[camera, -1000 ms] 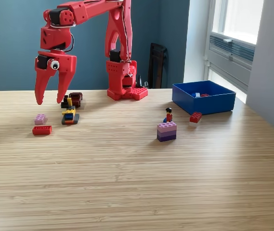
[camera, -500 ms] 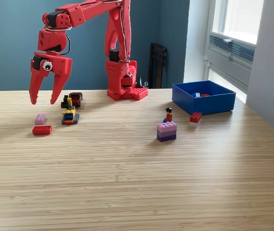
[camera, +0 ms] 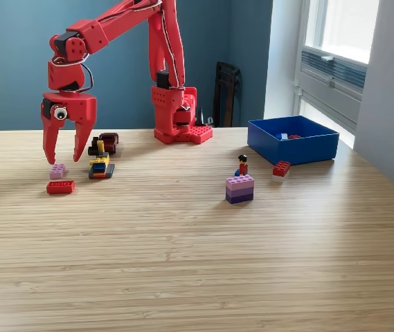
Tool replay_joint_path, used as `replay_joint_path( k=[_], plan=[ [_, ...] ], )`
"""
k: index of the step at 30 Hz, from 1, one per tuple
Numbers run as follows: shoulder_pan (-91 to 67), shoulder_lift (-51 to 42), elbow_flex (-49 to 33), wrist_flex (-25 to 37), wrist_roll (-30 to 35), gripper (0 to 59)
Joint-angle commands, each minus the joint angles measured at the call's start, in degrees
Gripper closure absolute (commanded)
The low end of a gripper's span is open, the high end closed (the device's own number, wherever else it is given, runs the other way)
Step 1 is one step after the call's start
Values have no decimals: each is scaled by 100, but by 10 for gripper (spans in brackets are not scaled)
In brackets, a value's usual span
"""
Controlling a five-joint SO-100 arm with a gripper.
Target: Grasp a lego block and put it in the bin.
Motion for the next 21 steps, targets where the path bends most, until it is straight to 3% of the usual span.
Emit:
replay_joint_path(
  k=[1,21],
  plan=[
    [123,70,-562,-9,18,412],
    [26,44,-281,-44,114,368]
  ],
)
